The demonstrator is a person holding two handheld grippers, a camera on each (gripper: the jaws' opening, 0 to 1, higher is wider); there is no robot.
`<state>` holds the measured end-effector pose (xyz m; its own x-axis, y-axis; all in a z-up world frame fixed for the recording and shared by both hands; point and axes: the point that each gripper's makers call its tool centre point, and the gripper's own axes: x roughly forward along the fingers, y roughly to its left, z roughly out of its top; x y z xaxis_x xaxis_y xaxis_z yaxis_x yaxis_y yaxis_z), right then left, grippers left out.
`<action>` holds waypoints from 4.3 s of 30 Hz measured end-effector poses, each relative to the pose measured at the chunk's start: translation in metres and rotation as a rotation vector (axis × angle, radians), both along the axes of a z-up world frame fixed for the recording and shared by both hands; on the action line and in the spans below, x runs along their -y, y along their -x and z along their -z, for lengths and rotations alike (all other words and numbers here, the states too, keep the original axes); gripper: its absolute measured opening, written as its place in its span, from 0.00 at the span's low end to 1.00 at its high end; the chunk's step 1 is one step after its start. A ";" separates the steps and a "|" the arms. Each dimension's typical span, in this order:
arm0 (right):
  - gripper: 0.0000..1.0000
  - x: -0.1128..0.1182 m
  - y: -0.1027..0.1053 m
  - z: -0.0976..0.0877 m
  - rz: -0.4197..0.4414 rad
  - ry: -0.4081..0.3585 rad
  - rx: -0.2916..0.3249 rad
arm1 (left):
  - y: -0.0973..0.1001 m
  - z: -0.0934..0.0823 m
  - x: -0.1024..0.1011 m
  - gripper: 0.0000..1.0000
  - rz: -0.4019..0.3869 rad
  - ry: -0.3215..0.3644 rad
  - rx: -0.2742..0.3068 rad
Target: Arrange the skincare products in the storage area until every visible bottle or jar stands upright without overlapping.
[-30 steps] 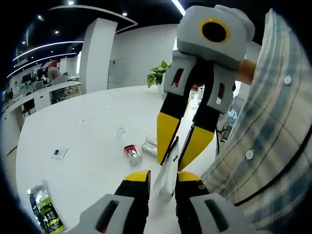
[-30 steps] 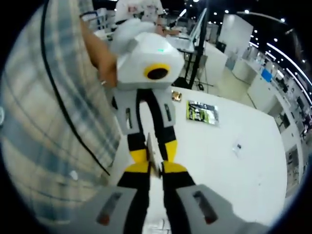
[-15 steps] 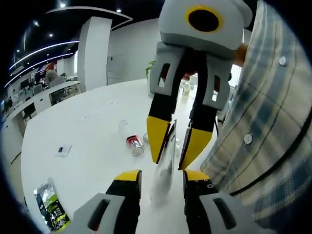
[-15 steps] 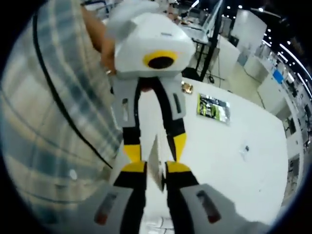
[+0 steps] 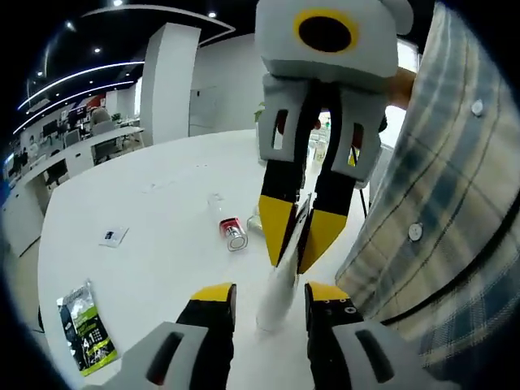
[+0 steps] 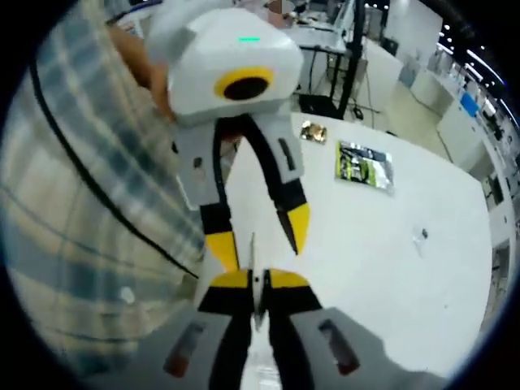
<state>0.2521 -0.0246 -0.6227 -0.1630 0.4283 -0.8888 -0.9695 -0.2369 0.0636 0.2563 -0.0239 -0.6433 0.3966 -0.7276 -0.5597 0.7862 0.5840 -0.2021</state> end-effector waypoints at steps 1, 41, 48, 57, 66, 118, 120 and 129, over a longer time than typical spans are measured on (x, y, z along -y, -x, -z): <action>0.03 0.000 -0.002 0.000 0.003 0.004 0.005 | 0.000 0.000 -0.001 0.34 -0.006 0.002 -0.001; 0.03 0.026 -0.156 -0.027 0.095 0.066 0.111 | -0.001 -0.005 -0.046 0.33 -0.157 -0.019 0.006; 0.03 0.038 -0.175 -0.017 0.122 0.097 0.101 | -0.001 0.000 -0.052 0.33 -0.174 -0.038 -0.005; 0.03 0.052 -0.204 -0.013 0.186 0.092 0.103 | -0.003 0.001 -0.053 0.33 -0.179 -0.042 -0.003; 0.03 0.061 -0.233 -0.012 0.233 0.086 0.118 | -0.002 0.002 -0.058 0.32 -0.193 -0.047 -0.009; 0.07 0.095 -0.284 -0.009 0.336 0.034 0.095 | 0.011 0.009 -0.069 0.31 -0.223 -0.068 -0.028; 0.08 0.096 -0.285 -0.008 0.334 0.040 0.103 | 0.011 0.009 -0.067 0.31 -0.223 -0.065 -0.029; 0.17 0.097 -0.288 -0.009 0.348 0.035 0.121 | 0.012 0.008 -0.065 0.32 -0.216 -0.064 -0.031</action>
<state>0.5401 -0.1214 -0.6134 0.0940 0.4089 -0.9077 -0.9926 0.1088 -0.0538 0.2445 0.0415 -0.6509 0.5211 -0.5906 -0.6162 0.6356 0.7503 -0.1816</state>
